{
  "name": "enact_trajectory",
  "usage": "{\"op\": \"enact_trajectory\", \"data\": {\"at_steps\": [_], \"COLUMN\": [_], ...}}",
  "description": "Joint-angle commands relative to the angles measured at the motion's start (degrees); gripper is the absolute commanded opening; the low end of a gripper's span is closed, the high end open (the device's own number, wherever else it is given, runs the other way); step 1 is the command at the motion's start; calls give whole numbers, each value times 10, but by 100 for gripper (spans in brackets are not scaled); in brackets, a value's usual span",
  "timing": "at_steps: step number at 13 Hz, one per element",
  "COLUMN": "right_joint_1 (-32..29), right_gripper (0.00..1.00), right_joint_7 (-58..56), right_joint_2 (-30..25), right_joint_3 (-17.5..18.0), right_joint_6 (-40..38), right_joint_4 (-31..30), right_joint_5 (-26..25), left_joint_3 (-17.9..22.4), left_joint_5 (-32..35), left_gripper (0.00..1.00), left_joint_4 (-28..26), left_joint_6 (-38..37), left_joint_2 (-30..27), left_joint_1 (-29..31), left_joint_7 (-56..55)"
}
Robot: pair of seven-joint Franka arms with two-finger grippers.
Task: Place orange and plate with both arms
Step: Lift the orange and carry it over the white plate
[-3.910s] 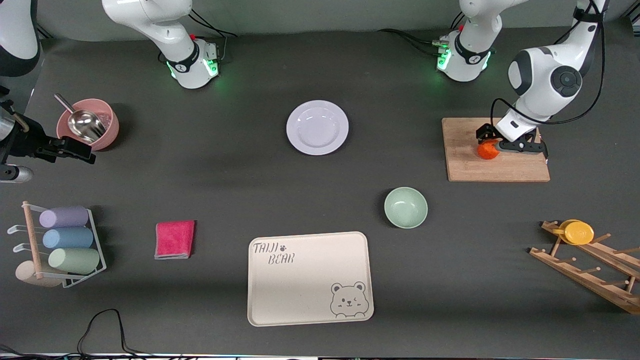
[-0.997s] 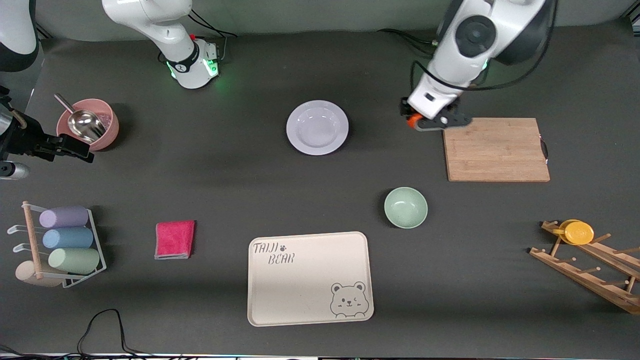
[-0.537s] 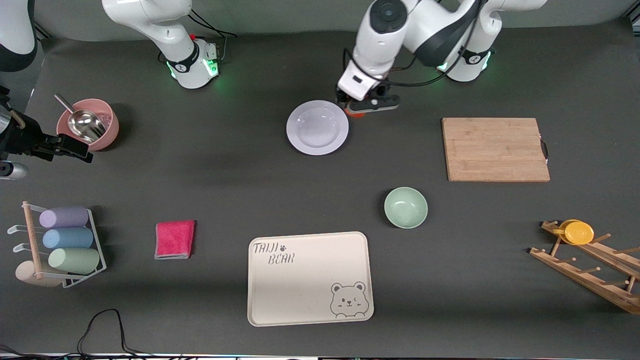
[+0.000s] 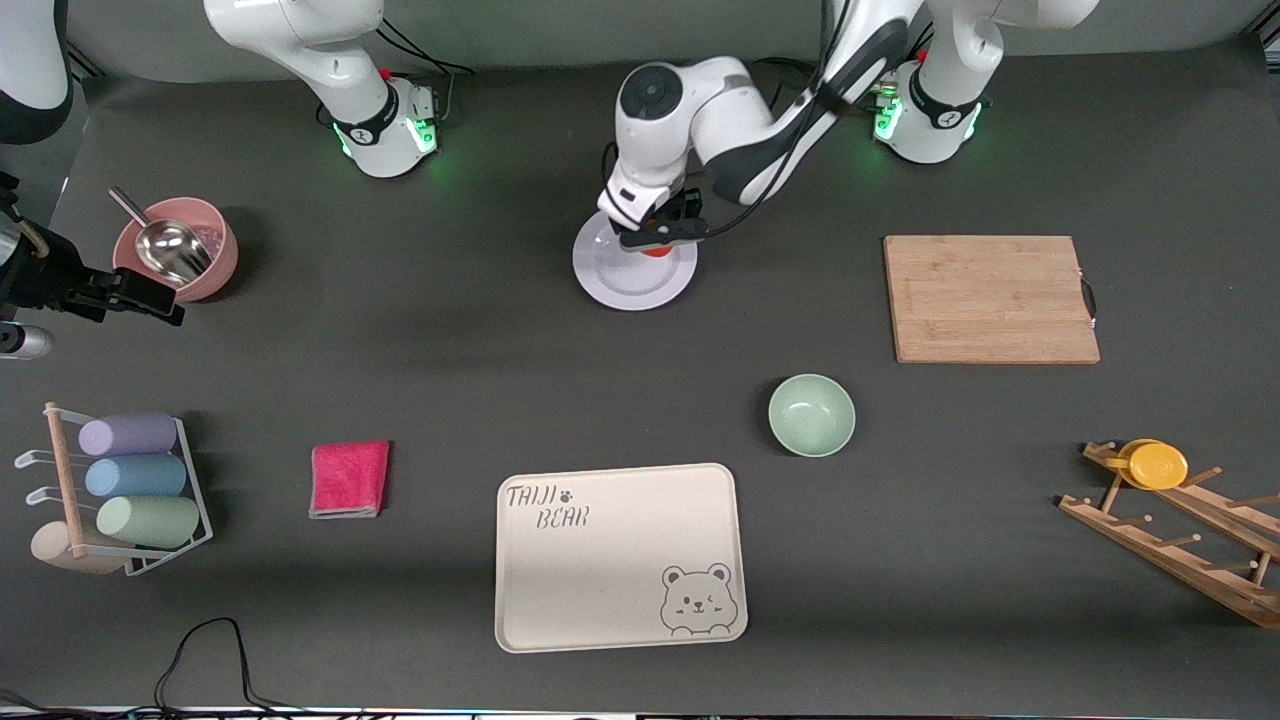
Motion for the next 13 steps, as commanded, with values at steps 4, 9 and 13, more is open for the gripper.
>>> {"op": "enact_trajectory", "data": {"at_steps": [4,9,13], "right_joint_1": [0,0,0], "right_gripper": [100,100,100], "right_joint_7": [7,6,6], "right_joint_2": [-8,-8,-7], "right_joint_3": [0,0,0], "right_joint_6": [5,6,6], "right_joint_4": [-6,-6,-6], "right_joint_5": [-4,-4,-4], "left_joint_3": [35,41,50], "left_joint_5": [47,60,60], "left_gripper": [32,67,100], "left_joint_4": [36,37,39], "left_joint_6": [34,37,30], "left_joint_2": [72,85,79], "left_joint_1": [-54,-71,-74], "left_joint_7": [-23,-23,-23]}}
